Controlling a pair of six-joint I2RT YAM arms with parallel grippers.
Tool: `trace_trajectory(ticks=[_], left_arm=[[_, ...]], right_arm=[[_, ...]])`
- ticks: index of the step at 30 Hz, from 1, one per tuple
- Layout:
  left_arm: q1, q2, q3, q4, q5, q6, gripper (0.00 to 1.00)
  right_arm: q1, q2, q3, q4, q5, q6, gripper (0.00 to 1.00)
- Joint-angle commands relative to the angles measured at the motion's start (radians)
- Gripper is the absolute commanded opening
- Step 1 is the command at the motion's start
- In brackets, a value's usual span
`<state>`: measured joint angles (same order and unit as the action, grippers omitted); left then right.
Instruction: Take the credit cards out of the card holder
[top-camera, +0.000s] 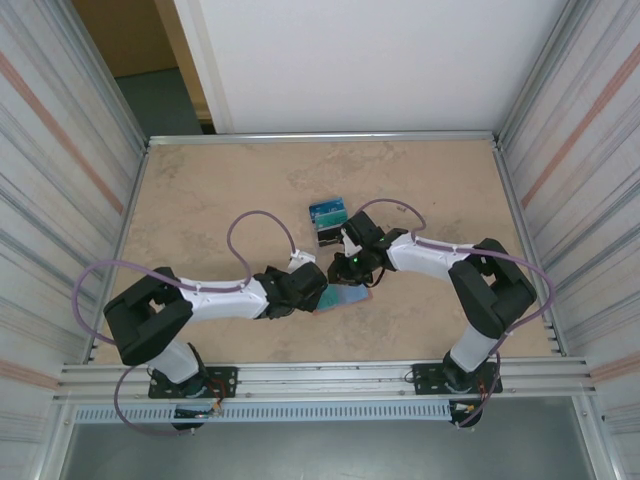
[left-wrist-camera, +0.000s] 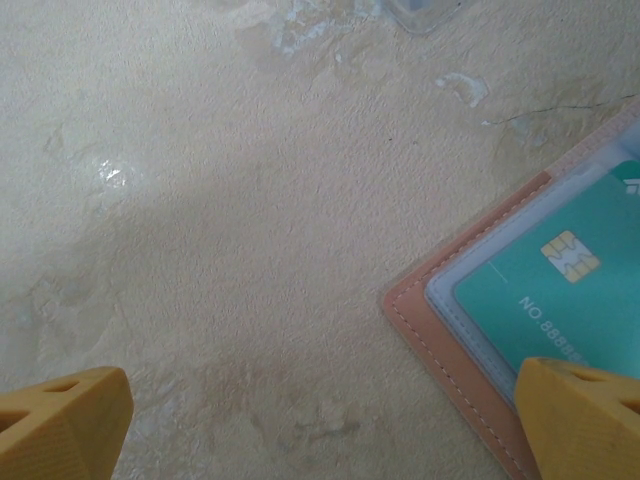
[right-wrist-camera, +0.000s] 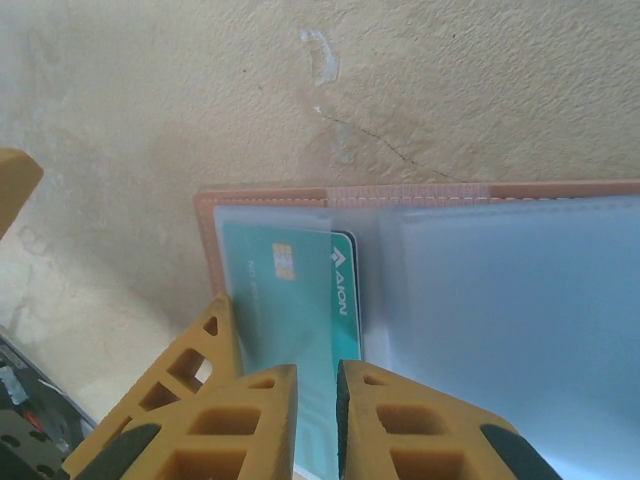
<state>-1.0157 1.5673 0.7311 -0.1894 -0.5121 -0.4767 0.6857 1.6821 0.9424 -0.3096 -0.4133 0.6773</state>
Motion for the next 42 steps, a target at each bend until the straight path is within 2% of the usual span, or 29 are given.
trace_trajectory(ticks=[1,17,24,34,42], left_arm=[[0.001,0.022,0.010,-0.055,-0.031,-0.017,0.99],[0.000,0.045,0.025,-0.070,-0.037,-0.013,0.99],[0.000,0.046,0.027,-0.074,-0.035,-0.016,0.99],[0.000,0.052,0.032,-0.074,-0.027,-0.018,0.99],[-0.004,0.056,0.044,-0.074,-0.018,-0.014,0.99]], right_arm=[[-0.010,0.017,-0.025,0.015,-0.038,0.019,0.18],[-0.027,0.044,-0.071,0.055,-0.076,0.024,0.17],[-0.042,0.040,-0.106,0.135,-0.157,0.047,0.13],[-0.059,0.045,-0.141,0.248,-0.273,0.079,0.13],[-0.063,0.063,-0.147,0.288,-0.300,0.090,0.14]])
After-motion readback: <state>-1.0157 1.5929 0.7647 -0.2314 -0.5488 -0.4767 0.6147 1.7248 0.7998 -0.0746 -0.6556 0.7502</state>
